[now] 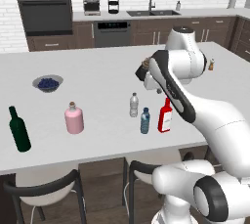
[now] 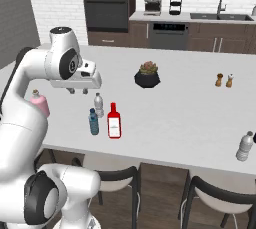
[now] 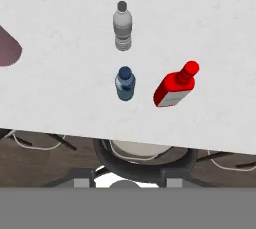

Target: Move the plastic bottles in the middle to the plastics group, and the glass bottles in the middle to the glass group.

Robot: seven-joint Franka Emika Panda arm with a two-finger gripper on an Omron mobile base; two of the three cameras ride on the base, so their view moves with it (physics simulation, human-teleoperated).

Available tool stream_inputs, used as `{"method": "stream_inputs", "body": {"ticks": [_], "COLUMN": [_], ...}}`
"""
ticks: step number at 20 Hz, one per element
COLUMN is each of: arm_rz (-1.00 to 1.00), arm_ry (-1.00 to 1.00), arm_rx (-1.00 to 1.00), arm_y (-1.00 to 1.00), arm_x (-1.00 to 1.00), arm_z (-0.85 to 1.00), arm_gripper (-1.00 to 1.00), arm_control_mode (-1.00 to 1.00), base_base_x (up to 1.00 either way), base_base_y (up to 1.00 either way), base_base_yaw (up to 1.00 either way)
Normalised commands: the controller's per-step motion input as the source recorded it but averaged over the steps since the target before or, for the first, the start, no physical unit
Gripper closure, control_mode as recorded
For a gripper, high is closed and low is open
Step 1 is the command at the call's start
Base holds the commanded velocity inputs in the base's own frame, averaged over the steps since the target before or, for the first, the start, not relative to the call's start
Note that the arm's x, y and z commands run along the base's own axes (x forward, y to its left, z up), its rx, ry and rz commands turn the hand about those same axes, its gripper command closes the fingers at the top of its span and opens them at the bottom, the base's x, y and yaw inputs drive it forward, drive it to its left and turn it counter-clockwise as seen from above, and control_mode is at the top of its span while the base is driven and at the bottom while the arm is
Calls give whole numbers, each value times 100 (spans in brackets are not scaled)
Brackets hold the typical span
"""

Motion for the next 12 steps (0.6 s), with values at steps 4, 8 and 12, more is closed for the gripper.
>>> {"method": "stream_inputs", "body": {"ticks": [4, 8, 12], "arm_rz": [-15, -30, -13], "arm_ry": [1, 0, -7], "arm_rx": [-2, -6, -1], "arm_y": [-5, 0, -10], "arm_x": [3, -7, 31], "arm_z": [-25, -33, -19], "arm_gripper": [-100, -100, -100], "arm_control_mode": [-100, -100, -100], "base_base_x": [0, 0, 0], "base_base_y": [0, 0, 0], "base_base_yaw": [0, 0, 0]}}
